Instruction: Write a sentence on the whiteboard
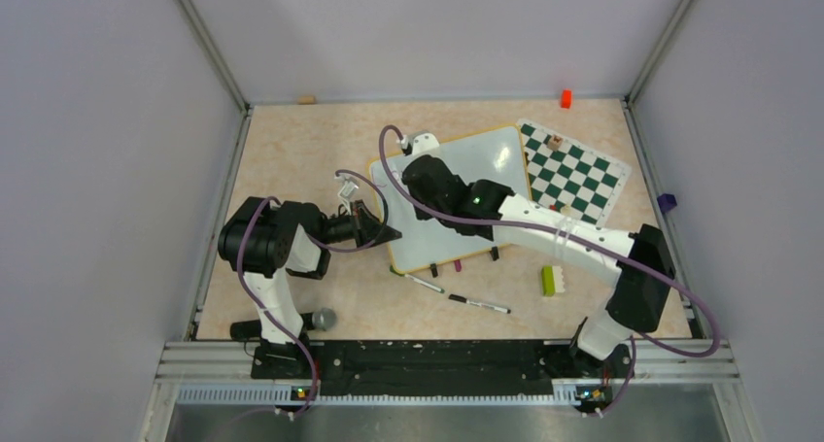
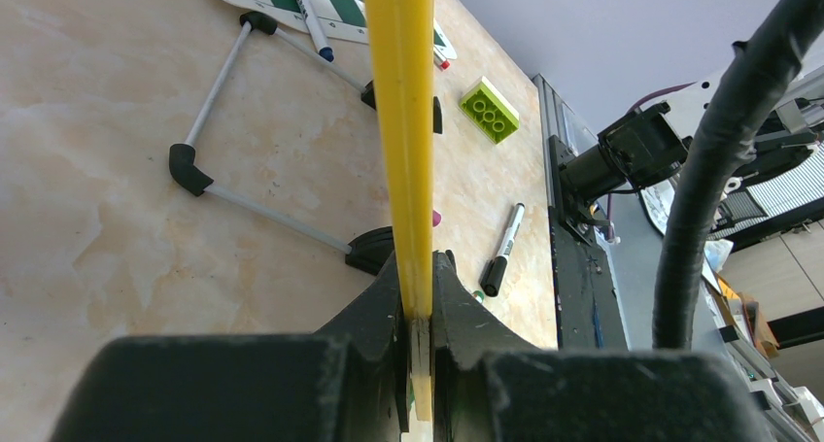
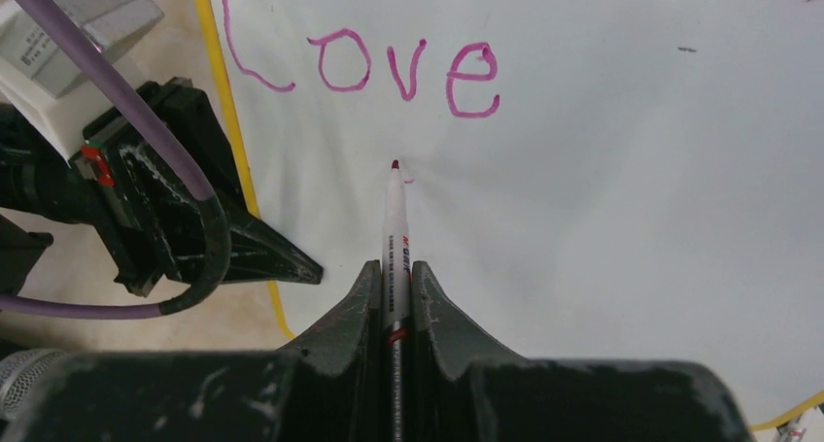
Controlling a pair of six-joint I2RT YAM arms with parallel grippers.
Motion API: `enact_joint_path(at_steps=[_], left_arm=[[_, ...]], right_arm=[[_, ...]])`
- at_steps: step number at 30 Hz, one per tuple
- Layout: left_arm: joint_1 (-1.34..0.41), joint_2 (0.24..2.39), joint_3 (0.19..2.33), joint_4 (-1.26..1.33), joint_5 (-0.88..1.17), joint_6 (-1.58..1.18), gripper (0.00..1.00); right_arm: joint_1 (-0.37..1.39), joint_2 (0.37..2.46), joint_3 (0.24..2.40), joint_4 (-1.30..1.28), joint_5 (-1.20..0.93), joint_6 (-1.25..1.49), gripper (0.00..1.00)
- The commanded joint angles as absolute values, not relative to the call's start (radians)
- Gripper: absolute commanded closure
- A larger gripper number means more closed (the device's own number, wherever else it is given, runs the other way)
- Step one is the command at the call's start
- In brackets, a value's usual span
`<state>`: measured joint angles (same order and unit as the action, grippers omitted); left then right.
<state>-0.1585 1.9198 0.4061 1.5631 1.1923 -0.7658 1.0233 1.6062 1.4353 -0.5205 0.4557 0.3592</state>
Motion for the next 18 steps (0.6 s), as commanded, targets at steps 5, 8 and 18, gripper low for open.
enact_joint_path(at_steps=[5, 8, 18], left_arm=[[-0.177, 1.916, 0.403, 1.619, 1.244, -0.699, 1.00], [-0.177, 1.918, 0.404, 1.620, 1.243, -0.699, 1.00], [-0.177, 1.918, 0.405, 1.620, 1.244, -0.699, 1.00]], right_arm=[[1.030, 1.641, 1.520, -0.506, 0.490, 0.345, 1.00], [1.030, 1.646, 1.518, -0.506, 0.500, 0.345, 1.00], [1.030, 1.657, 1.502, -0.527, 0.515, 0.357, 1.00]])
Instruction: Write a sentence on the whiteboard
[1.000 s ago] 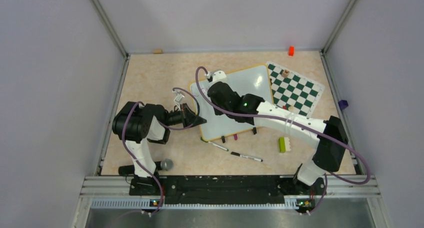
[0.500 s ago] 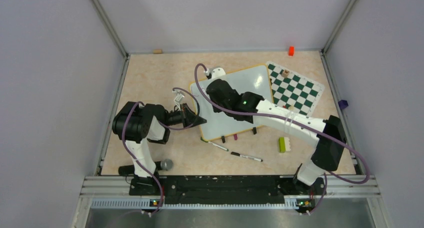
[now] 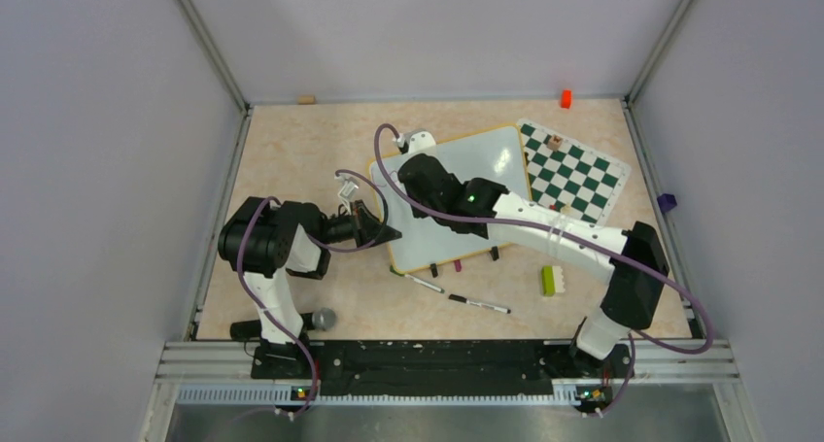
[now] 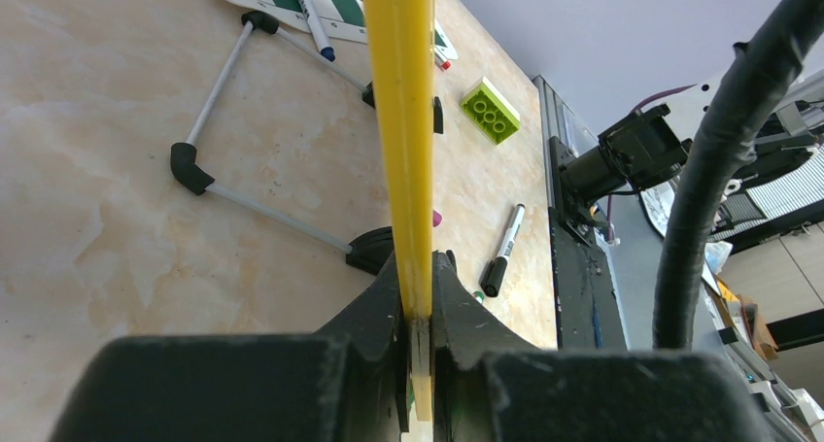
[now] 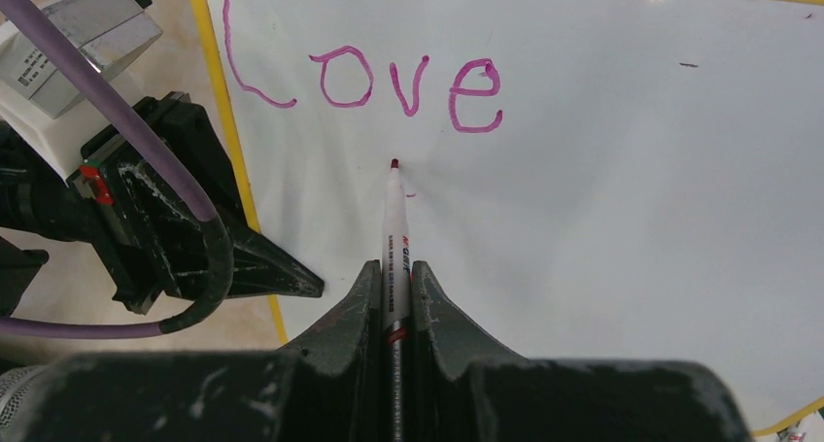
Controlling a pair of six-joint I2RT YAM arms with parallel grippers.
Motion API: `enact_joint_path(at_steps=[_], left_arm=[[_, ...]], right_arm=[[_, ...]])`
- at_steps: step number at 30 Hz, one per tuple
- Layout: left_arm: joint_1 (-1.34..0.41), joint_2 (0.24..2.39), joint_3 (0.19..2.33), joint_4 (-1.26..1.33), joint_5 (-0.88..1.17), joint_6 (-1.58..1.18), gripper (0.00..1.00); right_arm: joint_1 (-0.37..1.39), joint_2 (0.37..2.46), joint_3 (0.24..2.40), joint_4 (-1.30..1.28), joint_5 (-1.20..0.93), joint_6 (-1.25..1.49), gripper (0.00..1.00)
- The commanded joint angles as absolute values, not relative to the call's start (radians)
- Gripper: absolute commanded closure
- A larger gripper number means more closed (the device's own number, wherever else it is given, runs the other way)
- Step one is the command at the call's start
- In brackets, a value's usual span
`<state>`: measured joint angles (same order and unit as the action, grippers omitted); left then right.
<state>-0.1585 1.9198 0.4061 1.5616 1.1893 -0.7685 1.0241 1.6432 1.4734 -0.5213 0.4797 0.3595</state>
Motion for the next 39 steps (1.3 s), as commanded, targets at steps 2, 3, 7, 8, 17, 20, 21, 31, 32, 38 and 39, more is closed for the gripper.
enact_joint_path(at_steps=[2, 3, 7, 8, 17, 20, 21, 31, 32, 38, 39], left_arm=[[-0.177, 1.917, 0.405, 1.619, 1.245, -0.698, 1.00], [-0.177, 1.917, 0.405, 1.620, 1.244, -0.698, 1.00], [-0.177, 1.917, 0.405, 1.619, 1.244, -0.697, 1.00], [-0.176, 1.918, 0.405, 1.620, 1.243, -0.697, 1.00], [-0.177, 1.918, 0.405, 1.619, 1.244, -0.697, 1.00], [-0.176, 1.920, 0.407, 1.619, 1.244, -0.696, 1.00], [-0.177, 1.921, 0.407, 1.620, 1.244, -0.695, 1.00], [-0.176, 1.922, 0.408, 1.619, 1.246, -0.696, 1.00], [-0.177, 1.922, 0.408, 1.619, 1.245, -0.696, 1.00], [-0.177, 1.925, 0.408, 1.620, 1.245, -0.695, 1.00], [-0.176, 1.924, 0.408, 1.619, 1.245, -0.696, 1.00]], right_arm=[[1.030, 1.656, 1.500, -0.533, 0.514, 0.359, 1.00], [1.030, 1.655, 1.498, -0.536, 0.512, 0.362, 1.00], [1.030, 1.648, 1.483, -0.541, 0.499, 0.371, 1.00], [1.030, 1.645, 1.477, -0.543, 0.496, 0.375, 1.00], [1.030, 1.613, 1.416, -0.548, 0.470, 0.398, 1.00], [1.029, 1.604, 1.401, -0.547, 0.459, 0.404, 1.00], [1.030, 1.603, 1.398, -0.547, 0.455, 0.406, 1.00], [1.029, 1.592, 1.372, -0.547, 0.438, 0.417, 1.00], [1.029, 1.592, 1.370, -0.548, 0.440, 0.419, 1.00], [1.030, 1.598, 1.391, -0.545, 0.464, 0.403, 1.00], [1.030, 1.600, 1.398, -0.545, 0.469, 0.400, 1.00]])
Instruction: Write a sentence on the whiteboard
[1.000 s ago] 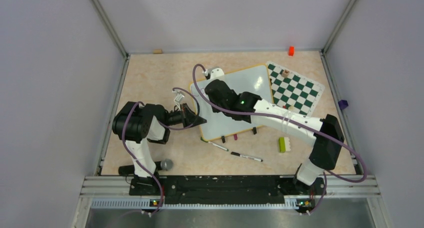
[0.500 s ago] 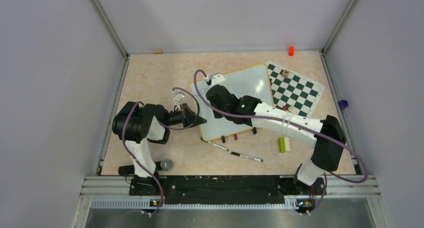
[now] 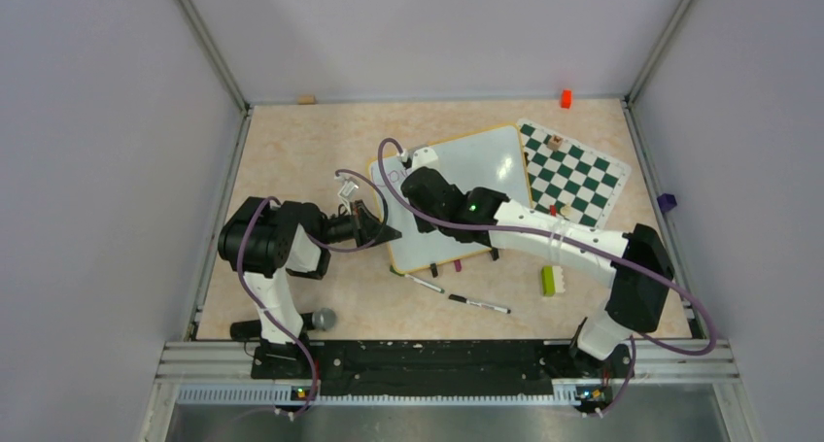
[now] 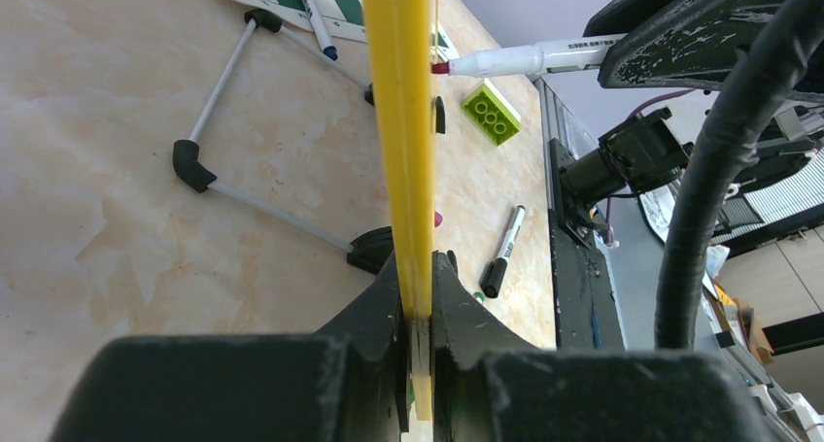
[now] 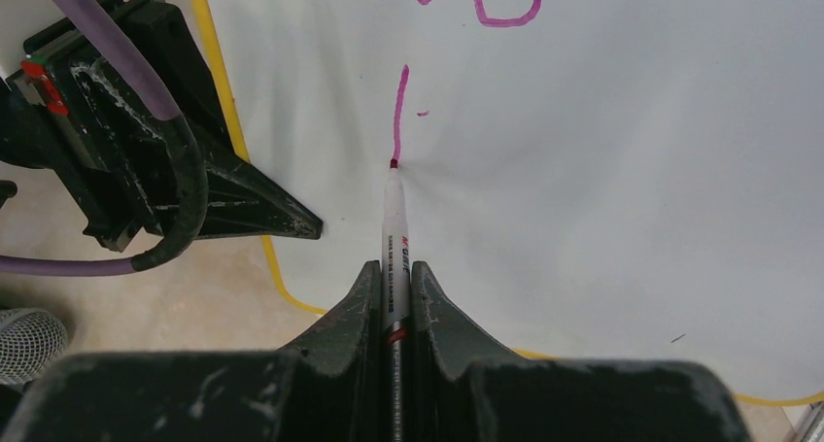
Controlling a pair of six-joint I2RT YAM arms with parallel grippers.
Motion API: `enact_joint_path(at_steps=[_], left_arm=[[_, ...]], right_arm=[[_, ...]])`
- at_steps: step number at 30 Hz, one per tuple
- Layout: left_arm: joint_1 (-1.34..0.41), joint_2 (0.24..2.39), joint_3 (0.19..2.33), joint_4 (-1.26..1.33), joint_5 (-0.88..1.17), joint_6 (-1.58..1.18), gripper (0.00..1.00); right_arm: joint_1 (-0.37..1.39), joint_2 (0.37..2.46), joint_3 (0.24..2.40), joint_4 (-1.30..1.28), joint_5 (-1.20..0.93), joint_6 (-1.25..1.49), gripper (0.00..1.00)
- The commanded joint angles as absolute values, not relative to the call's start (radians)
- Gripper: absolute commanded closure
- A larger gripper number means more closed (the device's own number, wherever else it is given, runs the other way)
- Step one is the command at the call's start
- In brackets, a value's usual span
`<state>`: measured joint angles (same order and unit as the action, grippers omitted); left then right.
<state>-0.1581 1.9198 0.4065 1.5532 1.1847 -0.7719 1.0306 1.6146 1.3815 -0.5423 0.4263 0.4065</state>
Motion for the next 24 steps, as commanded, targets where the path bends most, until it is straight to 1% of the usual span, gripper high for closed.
enact_joint_path(at_steps=[1, 16, 24], left_arm=[[-0.176, 1.924, 0.407, 1.620, 1.246, -0.696, 1.00], [-0.177, 1.926, 0.409, 1.620, 1.245, -0.696, 1.00], [-0.177, 1.926, 0.409, 1.620, 1.247, -0.695, 1.00]], right_arm=[[1.030, 1.602, 1.403, -0.546, 0.474, 0.396, 1.00], [1.030, 1.633, 1.464, -0.546, 0.509, 0.361, 1.00], [1.029, 1.646, 1.485, -0.546, 0.484, 0.350, 1.00]])
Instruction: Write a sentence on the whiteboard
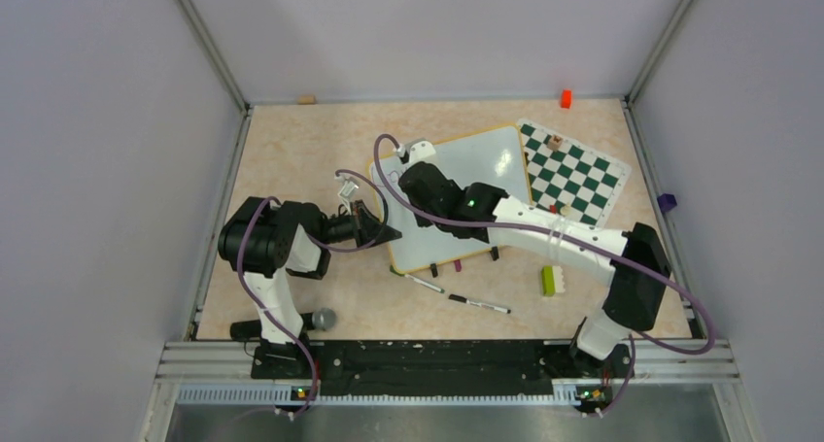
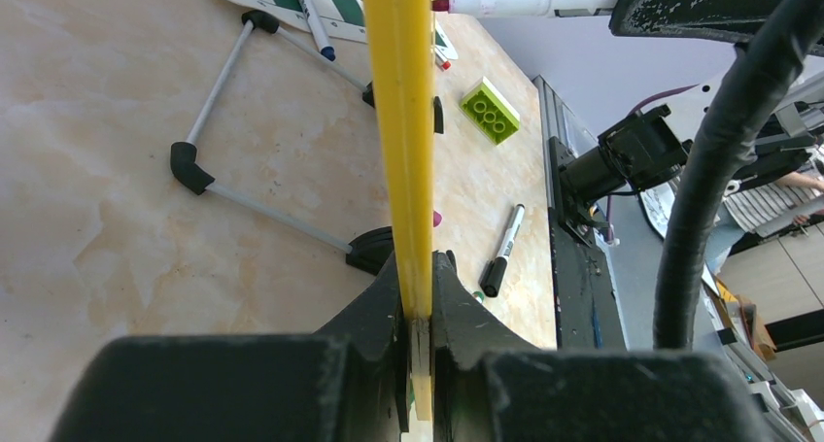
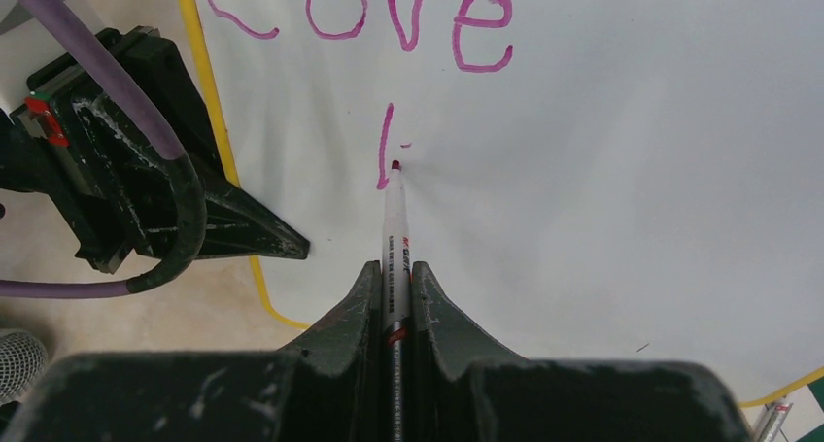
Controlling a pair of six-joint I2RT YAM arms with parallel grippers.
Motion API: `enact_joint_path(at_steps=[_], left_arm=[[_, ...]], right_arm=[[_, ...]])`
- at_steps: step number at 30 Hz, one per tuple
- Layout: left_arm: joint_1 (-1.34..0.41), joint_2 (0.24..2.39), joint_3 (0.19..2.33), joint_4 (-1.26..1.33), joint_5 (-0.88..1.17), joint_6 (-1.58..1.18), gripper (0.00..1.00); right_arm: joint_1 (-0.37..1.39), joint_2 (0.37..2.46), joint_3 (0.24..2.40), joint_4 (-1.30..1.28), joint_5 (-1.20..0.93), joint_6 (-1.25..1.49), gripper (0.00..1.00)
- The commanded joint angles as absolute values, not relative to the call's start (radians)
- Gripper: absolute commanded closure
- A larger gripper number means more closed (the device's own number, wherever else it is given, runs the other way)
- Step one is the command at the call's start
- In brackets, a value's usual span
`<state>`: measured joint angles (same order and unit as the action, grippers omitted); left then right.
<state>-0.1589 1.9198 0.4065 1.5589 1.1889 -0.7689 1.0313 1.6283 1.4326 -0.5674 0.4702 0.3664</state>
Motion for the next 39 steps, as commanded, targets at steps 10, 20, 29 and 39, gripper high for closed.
enact_joint_path(at_steps=[10, 20, 29, 39], left_arm=[[-0.177, 1.926, 0.410, 1.619, 1.247, -0.696, 1.00], [-0.177, 1.927, 0.410, 1.619, 1.247, -0.695, 1.00], [-0.177, 1.927, 0.410, 1.620, 1.246, -0.694, 1.00], [-0.176, 1.924, 0.410, 1.619, 1.249, -0.695, 1.00]], right_arm=[[1.029, 1.644, 1.491, -0.543, 0.474, 0.344, 1.00], [1.030, 1.656, 1.499, -0.540, 0.467, 0.337, 1.00], [1.029, 1.651, 1.504, -0.573, 0.557, 0.342, 1.00], [1.029, 1.636, 1.487, -0.615, 0.573, 0.344, 1.00]])
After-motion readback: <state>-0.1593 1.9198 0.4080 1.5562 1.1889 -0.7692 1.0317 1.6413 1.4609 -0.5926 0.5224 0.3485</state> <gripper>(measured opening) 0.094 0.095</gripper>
